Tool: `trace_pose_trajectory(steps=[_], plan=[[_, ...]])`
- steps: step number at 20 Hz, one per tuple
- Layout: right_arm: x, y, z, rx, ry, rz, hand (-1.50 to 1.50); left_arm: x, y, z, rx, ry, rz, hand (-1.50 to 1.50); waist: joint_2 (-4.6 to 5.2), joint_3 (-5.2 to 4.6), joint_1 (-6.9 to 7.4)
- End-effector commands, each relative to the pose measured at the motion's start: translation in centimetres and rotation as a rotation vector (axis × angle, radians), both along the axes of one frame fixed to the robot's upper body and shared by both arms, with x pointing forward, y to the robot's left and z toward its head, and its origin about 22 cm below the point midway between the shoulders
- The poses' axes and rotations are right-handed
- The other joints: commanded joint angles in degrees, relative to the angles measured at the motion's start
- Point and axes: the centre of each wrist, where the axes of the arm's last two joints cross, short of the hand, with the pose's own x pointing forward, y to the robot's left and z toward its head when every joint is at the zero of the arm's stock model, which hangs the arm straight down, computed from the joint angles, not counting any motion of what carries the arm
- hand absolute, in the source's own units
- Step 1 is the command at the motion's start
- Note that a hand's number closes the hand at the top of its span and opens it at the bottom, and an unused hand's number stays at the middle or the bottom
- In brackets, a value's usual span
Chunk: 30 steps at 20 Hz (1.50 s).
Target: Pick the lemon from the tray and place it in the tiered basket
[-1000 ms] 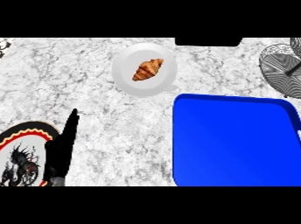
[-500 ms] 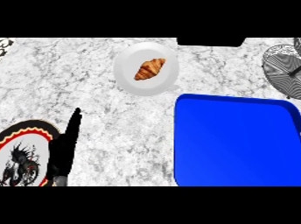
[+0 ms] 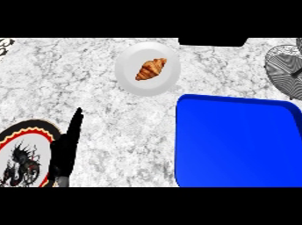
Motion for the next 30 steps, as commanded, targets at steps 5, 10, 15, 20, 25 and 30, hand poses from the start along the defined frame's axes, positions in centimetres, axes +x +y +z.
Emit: trace_pose_trajectory(steps=[5,10,15,20,25,30], plan=[[1.8,1.2,-3.9,0.002,0.034,-0.026,1.50,-1.1,0.3,-1.8,-0.007,0.051,0.002,0.00,0.47,-0.15,0.27],[2.7,2.0,-5.9,0.346,0.041,-0.003,-1.50,-0.5,0.4,-1.3,-0.003,0.064,-0.013,0.00,0.78,-0.08,0.54],[2.7,2.0,-6.6,0.524,-0.021,0.036,-1.50,-1.2,-1.1,-0.7,-0.007,0.051,-0.007,0.00,0.49,-0.04,0.30],[2.2,1.2,-5.4,0.691,-0.180,0.040,-1.50,1.1,0.1,0.3,-0.006,0.049,0.004,0.00,0.84,0.01,0.24],[-1.5,-3.0,-2.0,0.648,-0.397,-0.105,-1.50,-0.3,0.7,-0.7,-0.002,0.049,0.013,0.00,0.52,-0.06,-0.69],[-5.7,-6.7,-1.7,0.664,-0.482,-0.320,-1.50,-0.9,1.1,-0.9,-0.008,0.042,0.033,0.00,0.57,0.01,-0.84]])
